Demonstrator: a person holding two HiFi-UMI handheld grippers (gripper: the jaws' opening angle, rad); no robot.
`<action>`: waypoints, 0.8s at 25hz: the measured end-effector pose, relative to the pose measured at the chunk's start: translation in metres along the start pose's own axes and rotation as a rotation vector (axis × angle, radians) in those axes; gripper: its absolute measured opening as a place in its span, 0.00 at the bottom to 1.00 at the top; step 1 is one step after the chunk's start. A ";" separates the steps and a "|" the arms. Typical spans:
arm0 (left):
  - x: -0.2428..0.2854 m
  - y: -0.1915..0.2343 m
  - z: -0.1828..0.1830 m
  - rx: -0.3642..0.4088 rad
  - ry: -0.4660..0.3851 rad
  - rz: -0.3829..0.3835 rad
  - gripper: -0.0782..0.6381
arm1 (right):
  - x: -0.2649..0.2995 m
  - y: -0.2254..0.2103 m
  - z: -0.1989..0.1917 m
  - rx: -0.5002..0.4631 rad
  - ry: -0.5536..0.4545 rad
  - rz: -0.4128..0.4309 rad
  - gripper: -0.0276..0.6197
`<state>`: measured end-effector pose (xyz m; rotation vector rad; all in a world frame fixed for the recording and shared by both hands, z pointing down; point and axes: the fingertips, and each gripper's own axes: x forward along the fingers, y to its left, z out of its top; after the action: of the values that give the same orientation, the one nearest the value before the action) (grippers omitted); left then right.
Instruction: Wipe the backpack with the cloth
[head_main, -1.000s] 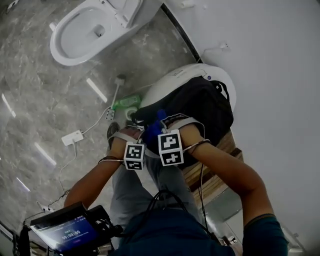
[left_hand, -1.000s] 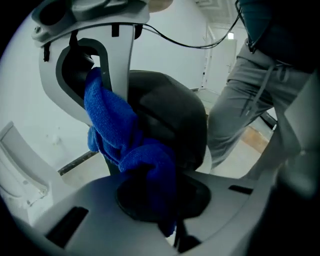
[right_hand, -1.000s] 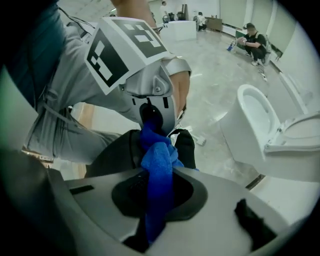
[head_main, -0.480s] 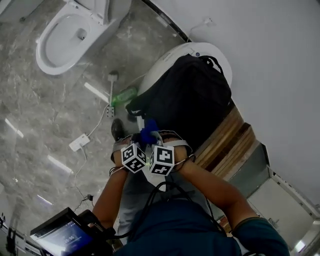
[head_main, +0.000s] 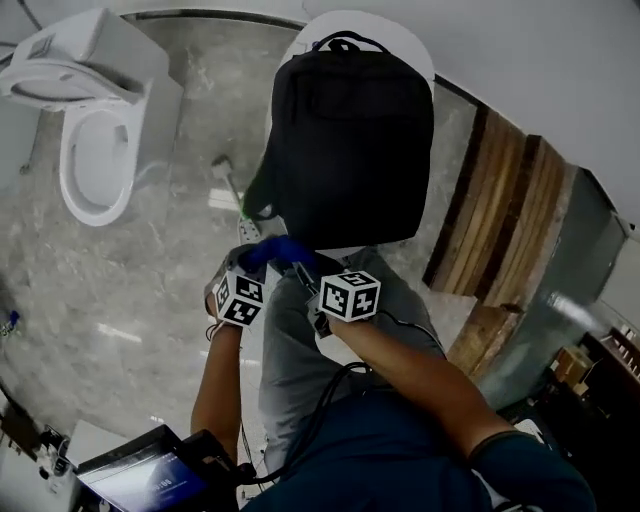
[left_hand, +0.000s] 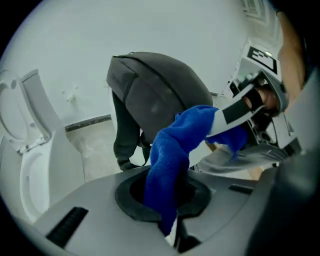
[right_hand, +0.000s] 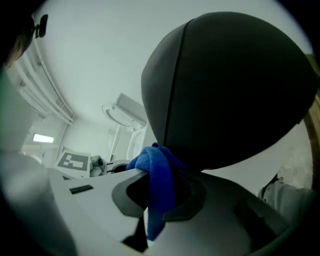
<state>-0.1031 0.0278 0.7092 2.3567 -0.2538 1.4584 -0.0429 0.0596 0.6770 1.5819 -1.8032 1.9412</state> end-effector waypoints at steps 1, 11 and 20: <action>0.007 -0.004 0.009 0.019 0.009 -0.021 0.15 | -0.006 -0.006 0.004 0.020 -0.049 -0.006 0.09; 0.020 -0.001 0.007 -0.254 -0.057 0.022 0.15 | 0.000 -0.031 -0.010 0.005 -0.099 0.124 0.09; 0.020 -0.025 0.024 -0.253 -0.082 0.069 0.15 | -0.005 -0.046 -0.011 -0.042 -0.031 0.149 0.09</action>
<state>-0.0657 0.0419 0.7117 2.2228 -0.5138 1.2774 -0.0183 0.0856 0.7078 1.5140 -2.0142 1.9334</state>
